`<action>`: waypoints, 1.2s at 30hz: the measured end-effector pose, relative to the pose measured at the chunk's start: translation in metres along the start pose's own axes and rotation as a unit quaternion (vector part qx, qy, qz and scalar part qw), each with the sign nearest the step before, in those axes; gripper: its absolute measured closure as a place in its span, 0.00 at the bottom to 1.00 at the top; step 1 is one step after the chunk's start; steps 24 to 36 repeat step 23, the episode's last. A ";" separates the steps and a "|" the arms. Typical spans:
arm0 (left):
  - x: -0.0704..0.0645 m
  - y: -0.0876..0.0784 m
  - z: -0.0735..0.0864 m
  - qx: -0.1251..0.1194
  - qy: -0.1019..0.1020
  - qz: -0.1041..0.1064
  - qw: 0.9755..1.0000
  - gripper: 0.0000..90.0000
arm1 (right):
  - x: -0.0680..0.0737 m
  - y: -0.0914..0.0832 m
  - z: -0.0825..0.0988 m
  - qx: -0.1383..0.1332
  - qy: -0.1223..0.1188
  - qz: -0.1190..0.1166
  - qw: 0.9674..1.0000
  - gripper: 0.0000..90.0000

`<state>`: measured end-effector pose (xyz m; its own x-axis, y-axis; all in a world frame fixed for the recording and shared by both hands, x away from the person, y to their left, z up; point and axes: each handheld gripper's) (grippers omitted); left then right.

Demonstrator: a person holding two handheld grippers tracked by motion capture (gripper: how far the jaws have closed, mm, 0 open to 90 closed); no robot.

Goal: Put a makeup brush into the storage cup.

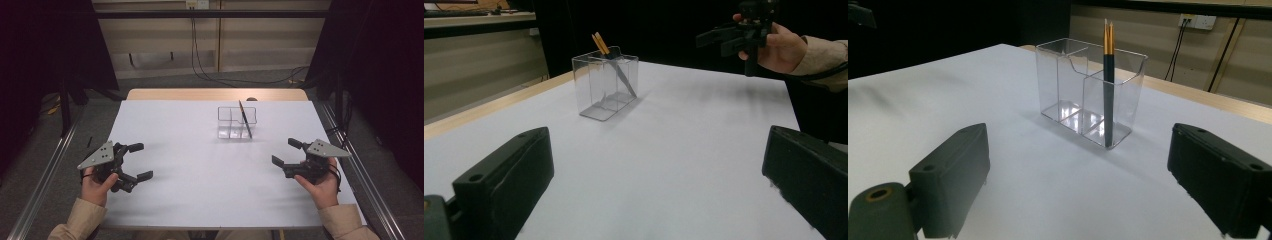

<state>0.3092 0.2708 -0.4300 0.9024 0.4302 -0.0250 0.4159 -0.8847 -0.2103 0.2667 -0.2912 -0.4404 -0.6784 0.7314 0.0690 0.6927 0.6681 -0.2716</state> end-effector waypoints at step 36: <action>0.002 0.000 0.001 -0.001 -0.002 -0.004 1.000 0.00 | 0.001 -0.012 0.007 -0.001 -0.001 -0.002 1.000 0.10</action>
Point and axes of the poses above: each handheld gripper's, and its own axes: y roughly forward along the jaws, z roughly out of its underside, x roughly to its left, and after that the axes turned 5 degrees about -z, right-handed
